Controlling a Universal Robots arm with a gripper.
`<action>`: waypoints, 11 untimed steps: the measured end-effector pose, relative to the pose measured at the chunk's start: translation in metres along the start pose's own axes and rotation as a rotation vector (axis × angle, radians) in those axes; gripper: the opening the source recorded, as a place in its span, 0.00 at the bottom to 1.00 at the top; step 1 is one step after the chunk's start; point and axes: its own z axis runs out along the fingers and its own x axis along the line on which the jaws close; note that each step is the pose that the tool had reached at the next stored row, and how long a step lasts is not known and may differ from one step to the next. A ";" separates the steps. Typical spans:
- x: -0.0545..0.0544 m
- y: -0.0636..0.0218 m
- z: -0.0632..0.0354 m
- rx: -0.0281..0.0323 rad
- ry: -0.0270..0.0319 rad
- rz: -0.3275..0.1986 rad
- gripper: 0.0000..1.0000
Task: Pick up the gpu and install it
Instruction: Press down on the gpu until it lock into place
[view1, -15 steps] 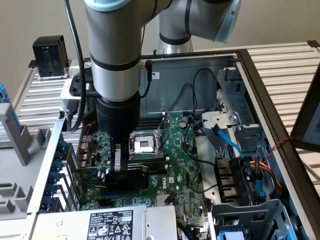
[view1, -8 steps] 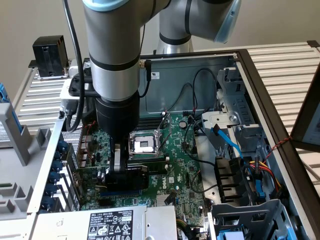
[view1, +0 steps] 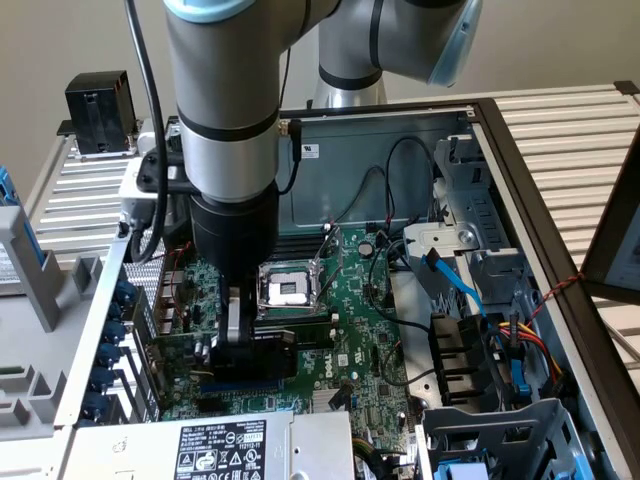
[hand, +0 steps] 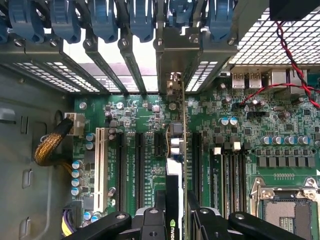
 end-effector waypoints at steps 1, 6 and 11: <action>0.000 0.0007 -0.0008 0.0001 -0.0002 0.001 0.26; 0.000 0.0003 -0.0022 0.0017 -0.0005 0.002 0.26; 0.000 -0.0005 -0.0024 0.0063 -0.0006 0.001 0.26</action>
